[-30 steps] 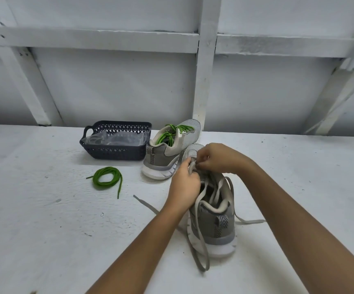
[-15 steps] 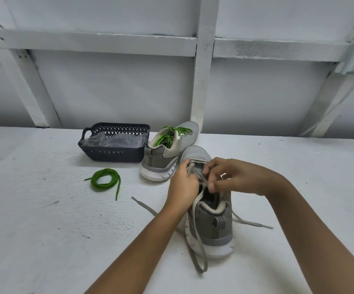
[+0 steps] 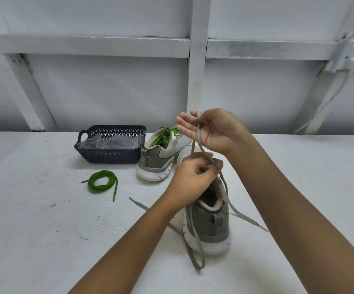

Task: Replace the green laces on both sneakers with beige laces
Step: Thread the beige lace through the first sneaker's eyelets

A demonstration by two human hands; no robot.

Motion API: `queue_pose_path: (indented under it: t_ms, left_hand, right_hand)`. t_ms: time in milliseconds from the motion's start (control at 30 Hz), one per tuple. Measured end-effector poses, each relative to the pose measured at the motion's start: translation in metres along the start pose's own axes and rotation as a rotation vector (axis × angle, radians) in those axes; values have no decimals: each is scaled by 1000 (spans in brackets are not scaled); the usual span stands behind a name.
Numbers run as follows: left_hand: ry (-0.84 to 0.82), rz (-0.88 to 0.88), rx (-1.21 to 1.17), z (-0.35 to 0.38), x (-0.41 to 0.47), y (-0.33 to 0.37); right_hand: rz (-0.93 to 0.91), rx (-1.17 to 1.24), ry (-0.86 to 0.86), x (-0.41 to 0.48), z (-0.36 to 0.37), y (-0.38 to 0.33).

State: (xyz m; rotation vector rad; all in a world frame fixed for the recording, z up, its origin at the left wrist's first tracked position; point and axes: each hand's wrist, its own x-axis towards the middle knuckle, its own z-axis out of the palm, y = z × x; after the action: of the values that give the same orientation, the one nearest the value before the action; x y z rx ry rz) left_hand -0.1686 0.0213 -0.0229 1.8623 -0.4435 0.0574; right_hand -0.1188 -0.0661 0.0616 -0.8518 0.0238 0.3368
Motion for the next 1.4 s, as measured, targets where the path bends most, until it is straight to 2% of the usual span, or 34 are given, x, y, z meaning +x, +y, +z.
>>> queue_pose_path:
  t_ms: [167,267,367,467,567,700,767,833,933,1033,1133,1200,1267,1400]
  left_hand:
    - [86,5,6,-14,0,8]
    - [183,-56,-266,-40,10,22]
    - [184,-184,-679,-69,38,28]
    - [194,-311,-938,-95,65,27]
    - [290,-333,-1052,-113,85,21]
    - [361,-346,-1067,-122,103,12]
    - [337,-369,-1013,-122,108,7]
    - [215,-434,-840,-117,107,2]
    - [-13,-539,-335,-99,96,-2]
    - [-72,-419,220,-71,81,-1]
    - [-173,-275,505,-40,70,-6]
    - [-254,-281,709,-22,68,-14]
    - [-291,-318,774,-10,67,-21]
    - [-213,-407,423,-4,63,-29]
  right_hand:
    - [-27,-27,46,9,-7,-1]
    - [46,-197,83,6,-23,8]
    - [135,-348,11,-2,-37,23]
    - [112,-449,-47,-12,-43,31]
    - [44,-520,-37,-19,-51,33]
    - [0,-451,-83,-26,-64,33]
    - [1,-403,-117,-30,-68,31]
    - [0,-366,-116,-33,-71,28]
    - [-59,-319,-9,-33,-79,22]
    - [-123,-320,150,-27,-92,23]
    - [-133,-505,282,-21,-105,31]
    - [-158,-545,320,-17,-110,38]
    - [-194,-520,328,-12,-112,45]
    - [-267,-511,395,-3,-112,57]
